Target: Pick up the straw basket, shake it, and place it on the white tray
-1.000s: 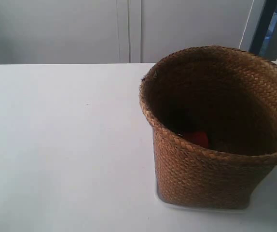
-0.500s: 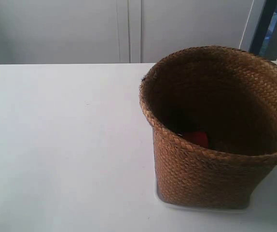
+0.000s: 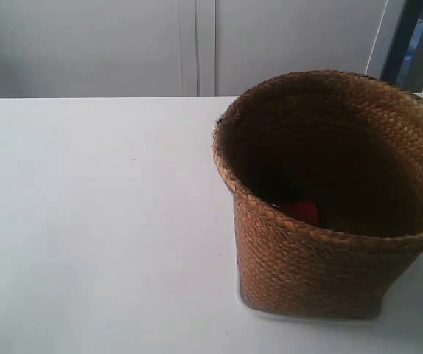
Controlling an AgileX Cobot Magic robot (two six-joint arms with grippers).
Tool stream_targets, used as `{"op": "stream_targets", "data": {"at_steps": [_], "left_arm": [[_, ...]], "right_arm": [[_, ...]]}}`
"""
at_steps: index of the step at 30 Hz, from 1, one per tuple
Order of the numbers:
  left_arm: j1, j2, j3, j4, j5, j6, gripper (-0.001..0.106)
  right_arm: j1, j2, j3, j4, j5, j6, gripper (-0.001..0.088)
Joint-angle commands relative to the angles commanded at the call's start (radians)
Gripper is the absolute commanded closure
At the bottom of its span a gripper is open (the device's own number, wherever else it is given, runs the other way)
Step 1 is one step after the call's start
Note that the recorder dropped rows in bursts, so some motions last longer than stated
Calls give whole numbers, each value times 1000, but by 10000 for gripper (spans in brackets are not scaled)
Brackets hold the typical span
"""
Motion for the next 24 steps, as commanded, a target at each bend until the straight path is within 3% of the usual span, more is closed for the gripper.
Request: {"op": "stream_targets", "data": {"at_steps": [6,11,13,18,24], "left_arm": [[0,0,0,0,0,0,1053],[0,0,0,0,0,0,1053],[0,0,0,0,0,0,1053],[0,0,0,0,0,0,1053],[0,0,0,0,0,0,1053]], "right_arm": [[0,-4,8,-21,-3,-35,868],[0,-71,148,-261,-101,330,868],[0,-106,224,-334,-162,397,868],[0,-210,409,-309,-332,278,868],[0,-350,580,-307,-413,228,868]]}}
